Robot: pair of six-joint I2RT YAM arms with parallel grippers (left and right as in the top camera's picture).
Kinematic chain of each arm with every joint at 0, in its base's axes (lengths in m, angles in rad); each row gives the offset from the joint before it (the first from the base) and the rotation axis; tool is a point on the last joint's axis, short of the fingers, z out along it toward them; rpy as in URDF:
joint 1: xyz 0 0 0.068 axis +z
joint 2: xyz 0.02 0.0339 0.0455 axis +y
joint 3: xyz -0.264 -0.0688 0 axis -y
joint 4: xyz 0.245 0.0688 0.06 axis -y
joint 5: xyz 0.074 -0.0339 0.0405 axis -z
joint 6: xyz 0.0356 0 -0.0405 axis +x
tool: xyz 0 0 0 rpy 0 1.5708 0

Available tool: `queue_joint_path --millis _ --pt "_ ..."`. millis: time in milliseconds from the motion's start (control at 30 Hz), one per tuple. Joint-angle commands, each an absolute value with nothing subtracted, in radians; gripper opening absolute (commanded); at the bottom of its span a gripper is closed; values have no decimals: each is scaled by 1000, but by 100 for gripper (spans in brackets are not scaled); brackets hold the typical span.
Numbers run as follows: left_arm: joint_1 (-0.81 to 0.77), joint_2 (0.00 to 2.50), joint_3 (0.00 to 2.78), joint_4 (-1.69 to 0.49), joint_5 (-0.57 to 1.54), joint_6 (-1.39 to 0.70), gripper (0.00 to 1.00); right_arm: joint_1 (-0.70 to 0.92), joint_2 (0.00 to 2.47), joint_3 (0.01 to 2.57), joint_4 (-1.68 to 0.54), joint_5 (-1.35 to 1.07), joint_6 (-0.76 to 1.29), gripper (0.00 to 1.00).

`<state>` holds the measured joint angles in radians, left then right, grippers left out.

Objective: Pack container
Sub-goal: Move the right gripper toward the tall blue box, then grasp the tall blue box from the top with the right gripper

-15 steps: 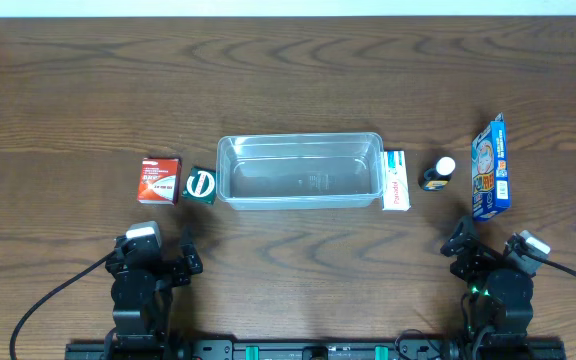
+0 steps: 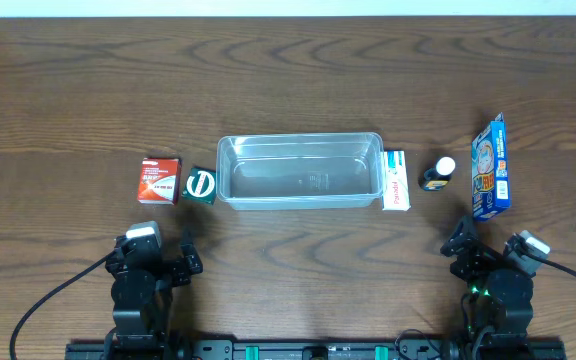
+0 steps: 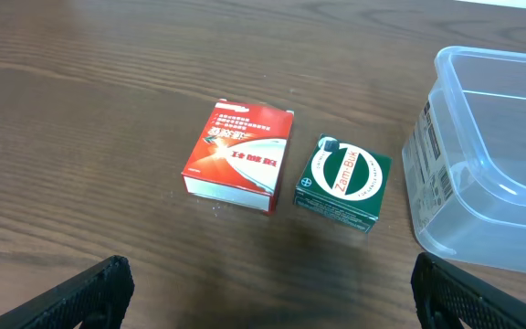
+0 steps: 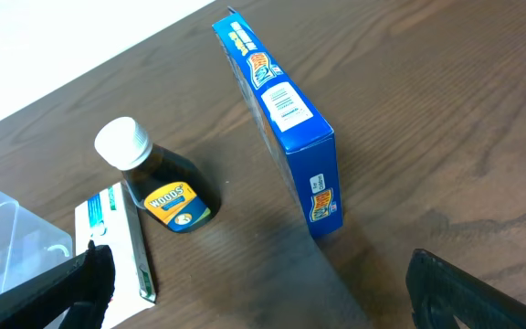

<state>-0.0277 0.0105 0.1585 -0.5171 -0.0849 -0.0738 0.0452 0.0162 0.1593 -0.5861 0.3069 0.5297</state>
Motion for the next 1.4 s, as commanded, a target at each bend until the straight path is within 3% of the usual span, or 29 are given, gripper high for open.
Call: queue_joint_path --millis 0,600,800,1000,1167,1367 --pt "-23 4 152 -518 -86 -64 98 39 6 156 -587 310 515 99" --pt "-23 4 152 -518 -86 -64 98 39 6 156 -583 299 526 99" --pt "-23 4 152 -518 -86 -64 98 39 6 153 -585 76 550 99" --pt "-23 4 152 -518 -86 -64 98 39 33 245 -555 -12 393 99" --pt "-23 4 152 -518 -86 -64 98 39 233 495 -574 24 304 99" --pt "-23 4 152 -518 -86 -64 98 39 675 876 -744 125 287 99"
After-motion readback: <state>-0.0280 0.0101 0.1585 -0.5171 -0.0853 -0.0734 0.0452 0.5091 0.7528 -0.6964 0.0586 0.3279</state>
